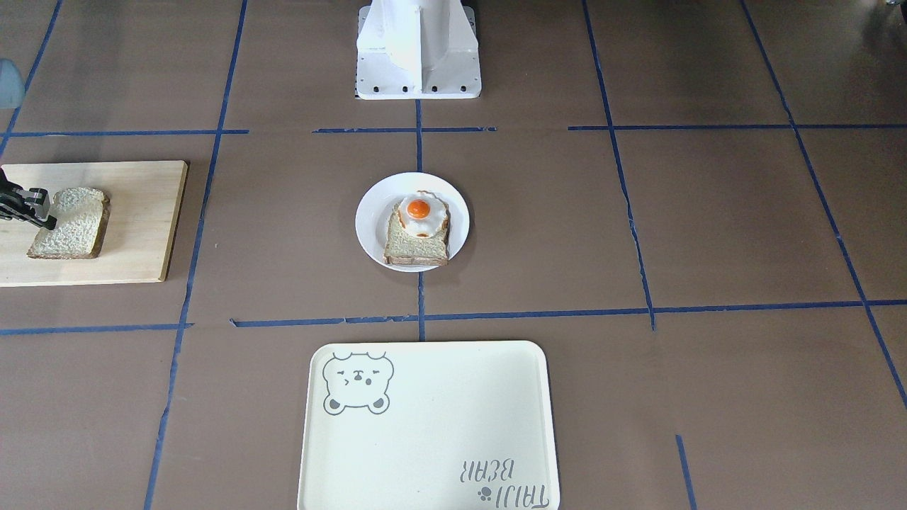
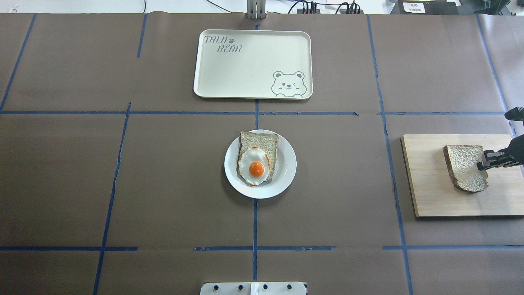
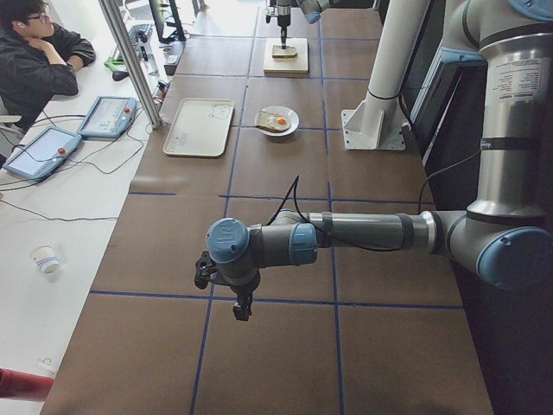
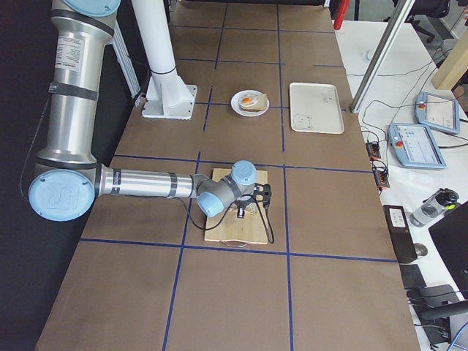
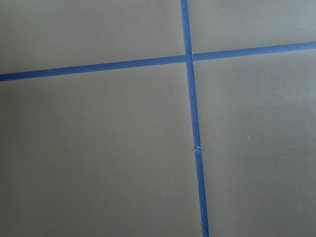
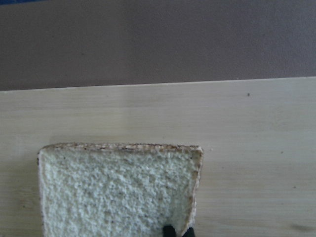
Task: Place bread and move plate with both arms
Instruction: 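Close the right gripper on the bread slice's edge and lift it, then carry the bread with the right gripper over the white plate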
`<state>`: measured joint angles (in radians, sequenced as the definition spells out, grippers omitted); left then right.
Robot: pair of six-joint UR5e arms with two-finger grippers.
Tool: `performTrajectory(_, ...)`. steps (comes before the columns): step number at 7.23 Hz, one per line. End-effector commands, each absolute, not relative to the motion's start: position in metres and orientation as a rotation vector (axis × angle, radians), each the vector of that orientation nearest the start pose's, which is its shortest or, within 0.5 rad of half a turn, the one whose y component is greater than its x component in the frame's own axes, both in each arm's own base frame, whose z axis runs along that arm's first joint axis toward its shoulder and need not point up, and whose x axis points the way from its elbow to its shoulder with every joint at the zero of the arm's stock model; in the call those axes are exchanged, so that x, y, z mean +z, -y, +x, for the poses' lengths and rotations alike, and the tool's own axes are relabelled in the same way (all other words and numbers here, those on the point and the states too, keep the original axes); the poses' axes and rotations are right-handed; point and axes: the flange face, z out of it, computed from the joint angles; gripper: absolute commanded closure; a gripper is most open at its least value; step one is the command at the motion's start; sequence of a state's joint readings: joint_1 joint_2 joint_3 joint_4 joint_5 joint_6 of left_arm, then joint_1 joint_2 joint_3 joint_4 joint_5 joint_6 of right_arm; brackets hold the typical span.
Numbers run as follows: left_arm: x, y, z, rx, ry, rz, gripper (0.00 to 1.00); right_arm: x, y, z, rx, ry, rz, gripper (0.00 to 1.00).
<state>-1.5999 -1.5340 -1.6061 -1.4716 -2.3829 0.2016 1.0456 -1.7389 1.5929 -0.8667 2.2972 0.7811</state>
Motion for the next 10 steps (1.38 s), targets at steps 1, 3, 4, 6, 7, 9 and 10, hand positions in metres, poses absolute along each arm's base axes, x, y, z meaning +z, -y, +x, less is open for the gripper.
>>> performTrajectory(1, 0.665, 0.467, -0.075, 0.122, -0.817, 0.001, 0.0, 0.621, 0.406, -0.157, 0.021, 0.904, 0.039, 1.0)
performTrajectory(3, 0.664, 0.468, -0.075, 0.123, -0.818, 0.004, 0.0, 0.586, 0.4, -0.149, 0.002, 0.939, 0.093, 1.0)
performTrajectory(4, 0.661, 0.468, -0.075, 0.123, -0.816, 0.008, 0.0, 0.555, 0.399, -0.148, -0.017, 0.972, 0.138, 1.0)
performTrajectory(6, 0.662, 0.467, -0.075, 0.122, -0.818, 0.007, 0.0, 0.48, 0.414, -0.155, 0.054, 1.067, 0.185, 1.0)
performTrajectory(7, 0.662, 0.467, -0.075, 0.122, -0.818, 0.007, 0.0, 0.435, 0.439, -0.17, 0.131, 1.137, 0.184, 1.0)
performTrajectory(9, 0.664, 0.465, -0.075, 0.121, -0.818, 0.003, 0.0, 0.336, 0.466, -0.233, 0.189, 1.287, 0.137, 1.0)
performTrajectory(10, 0.667, 0.465, -0.075, 0.12, -0.818, -0.001, 0.0, 0.296, 0.469, -0.28, 0.166, 1.364, 0.135, 1.0)
